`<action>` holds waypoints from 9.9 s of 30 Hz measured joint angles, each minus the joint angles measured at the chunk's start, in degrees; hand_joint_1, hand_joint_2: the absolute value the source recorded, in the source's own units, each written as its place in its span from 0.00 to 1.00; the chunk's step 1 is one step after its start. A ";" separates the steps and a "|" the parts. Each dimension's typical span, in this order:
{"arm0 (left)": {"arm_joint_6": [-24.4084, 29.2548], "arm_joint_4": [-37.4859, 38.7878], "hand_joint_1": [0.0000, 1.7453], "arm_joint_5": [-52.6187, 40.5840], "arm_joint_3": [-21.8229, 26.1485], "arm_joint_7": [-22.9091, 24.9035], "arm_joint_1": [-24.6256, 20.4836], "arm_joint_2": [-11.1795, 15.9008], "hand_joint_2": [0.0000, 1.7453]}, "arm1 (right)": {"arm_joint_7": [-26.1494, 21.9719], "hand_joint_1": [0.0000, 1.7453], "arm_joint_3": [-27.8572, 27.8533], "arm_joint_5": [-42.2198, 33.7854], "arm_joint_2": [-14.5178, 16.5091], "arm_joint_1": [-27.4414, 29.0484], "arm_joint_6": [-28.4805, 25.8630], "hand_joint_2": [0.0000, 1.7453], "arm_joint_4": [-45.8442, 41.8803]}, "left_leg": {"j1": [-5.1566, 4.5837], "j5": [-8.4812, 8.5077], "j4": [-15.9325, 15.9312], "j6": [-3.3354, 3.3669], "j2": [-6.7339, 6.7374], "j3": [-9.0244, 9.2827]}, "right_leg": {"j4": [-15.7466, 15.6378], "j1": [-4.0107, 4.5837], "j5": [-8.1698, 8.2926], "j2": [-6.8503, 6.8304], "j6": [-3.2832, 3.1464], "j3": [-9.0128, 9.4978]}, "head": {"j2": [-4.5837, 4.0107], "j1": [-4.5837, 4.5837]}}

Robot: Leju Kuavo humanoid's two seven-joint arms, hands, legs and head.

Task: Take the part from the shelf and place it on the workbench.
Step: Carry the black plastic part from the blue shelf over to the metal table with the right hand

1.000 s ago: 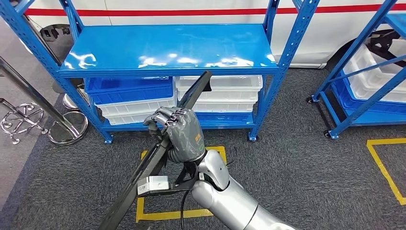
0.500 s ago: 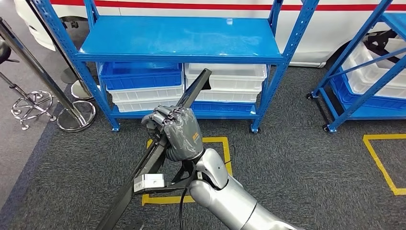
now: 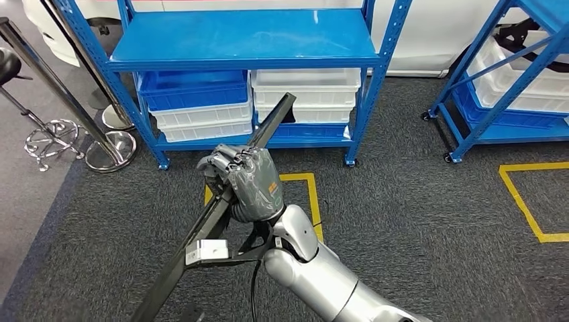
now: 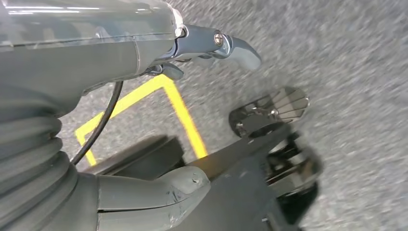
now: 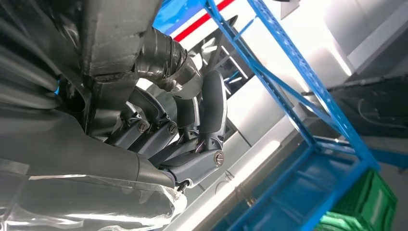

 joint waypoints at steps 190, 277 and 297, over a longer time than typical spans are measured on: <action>1.33 -0.05 0.00 -1.07 -2.08 -5.03 -0.53 0.36 1.00 | -1.91 1.00 -0.98 5.45 -1.70 0.66 -0.04 1.00 -0.88 | -0.26 -2.03 4.78 -0.48 0.70 2.13 | 2.56 -1.00 -0.03 -2.84 0.81 -3.59 | 0.00 -0.18; 7.69 -0.05 0.00 2.28 -0.29 0.96 2.32 1.19 1.00 | -12.01 1.00 -14.17 15.65 -6.62 22.99 -0.67 1.00 -20.60 | -1.01 -6.03 6.80 0.42 -1.13 2.41 | 3.03 -1.07 0.29 0.07 0.48 -3.62 | -0.02 -0.23; 8.05 -0.05 0.00 2.90 1.21 -2.88 4.62 2.33 1.00 | -24.37 1.00 -29.69 5.41 -3.31 42.43 -0.67 1.00 -29.98 | -1.67 -0.61 -5.04 3.71 -4.50 9.70 | 12.56 -0.87 -3.16 1.18 2.62 -7.64 | 0.00 -0.14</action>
